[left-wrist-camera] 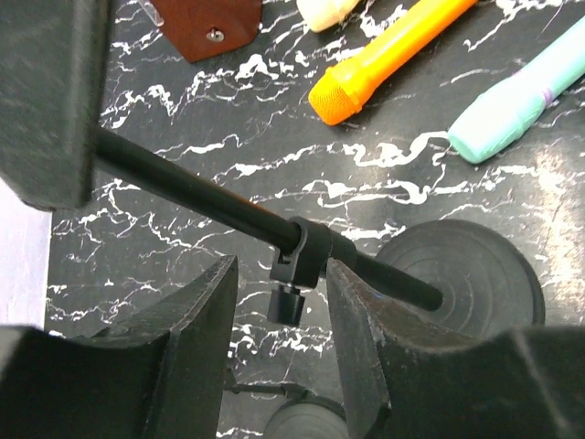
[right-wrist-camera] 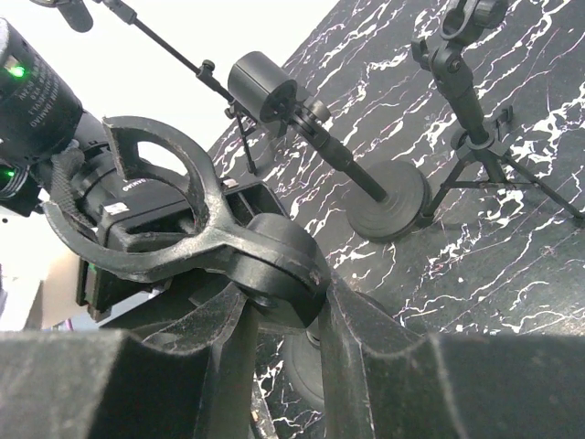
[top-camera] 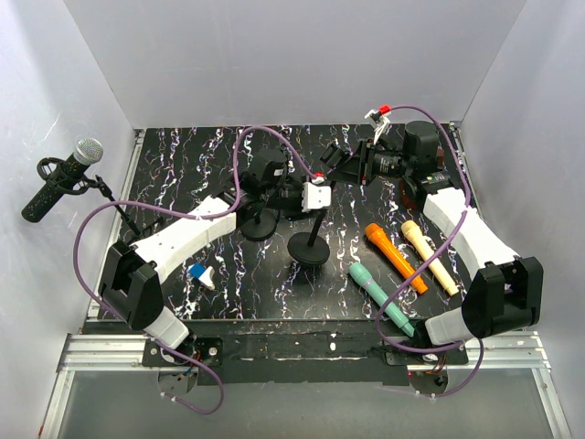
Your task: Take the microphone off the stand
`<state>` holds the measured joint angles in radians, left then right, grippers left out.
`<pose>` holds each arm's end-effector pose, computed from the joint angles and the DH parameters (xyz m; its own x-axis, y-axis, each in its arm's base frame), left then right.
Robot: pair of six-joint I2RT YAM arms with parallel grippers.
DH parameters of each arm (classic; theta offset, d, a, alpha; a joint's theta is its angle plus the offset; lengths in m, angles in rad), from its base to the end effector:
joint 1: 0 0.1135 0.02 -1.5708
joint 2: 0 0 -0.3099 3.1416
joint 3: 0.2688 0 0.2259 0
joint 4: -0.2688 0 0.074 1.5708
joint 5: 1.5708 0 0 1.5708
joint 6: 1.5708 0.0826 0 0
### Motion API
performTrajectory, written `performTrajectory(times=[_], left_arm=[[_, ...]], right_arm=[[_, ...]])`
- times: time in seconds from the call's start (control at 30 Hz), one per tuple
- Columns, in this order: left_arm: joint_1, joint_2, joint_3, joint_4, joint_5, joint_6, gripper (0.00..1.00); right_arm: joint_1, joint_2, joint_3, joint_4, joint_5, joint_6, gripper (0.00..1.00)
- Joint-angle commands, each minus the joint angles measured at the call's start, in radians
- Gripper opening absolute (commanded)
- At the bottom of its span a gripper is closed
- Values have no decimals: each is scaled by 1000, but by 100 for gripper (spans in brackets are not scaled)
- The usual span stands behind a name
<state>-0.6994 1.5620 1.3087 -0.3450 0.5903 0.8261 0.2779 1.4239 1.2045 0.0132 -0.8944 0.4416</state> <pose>0.2466 -0.2676 0.3466 0.3599 0.4955 -0.7905 0.9179 -0.0364 0.3951 0.2932 0.1506 0.4055 -0.5651 0.1170 -0.8167 -0.7347 0.3789 0.5627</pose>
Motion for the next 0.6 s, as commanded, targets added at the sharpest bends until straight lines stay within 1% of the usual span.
performTrajectory(times=[0.0,0.1,0.17,0.27,0.4,0.47,0.5,0.57], left_arm=[[3,-43,-16,-66,-61,96,43],[5,-60,-29,-97,-66,130,43],[3,-66,-35,-100,-66,133,41],[3,-50,-22,-94,-60,108,33],[3,-19,9,-58,-58,28,26],[3,-5,29,-54,-57,7,19],[3,0,40,-55,-57,-10,14],[5,13,73,-63,-57,-60,0]], right_arm=[[1,-31,29,96,-54,52,1],[1,-22,40,97,-52,54,1],[1,-17,49,91,-55,51,1],[4,-8,55,87,-61,51,1],[1,1,61,83,-67,45,1],[3,1,61,83,-70,36,1],[3,-2,63,83,-71,26,1],[3,-5,64,80,-75,7,1]])
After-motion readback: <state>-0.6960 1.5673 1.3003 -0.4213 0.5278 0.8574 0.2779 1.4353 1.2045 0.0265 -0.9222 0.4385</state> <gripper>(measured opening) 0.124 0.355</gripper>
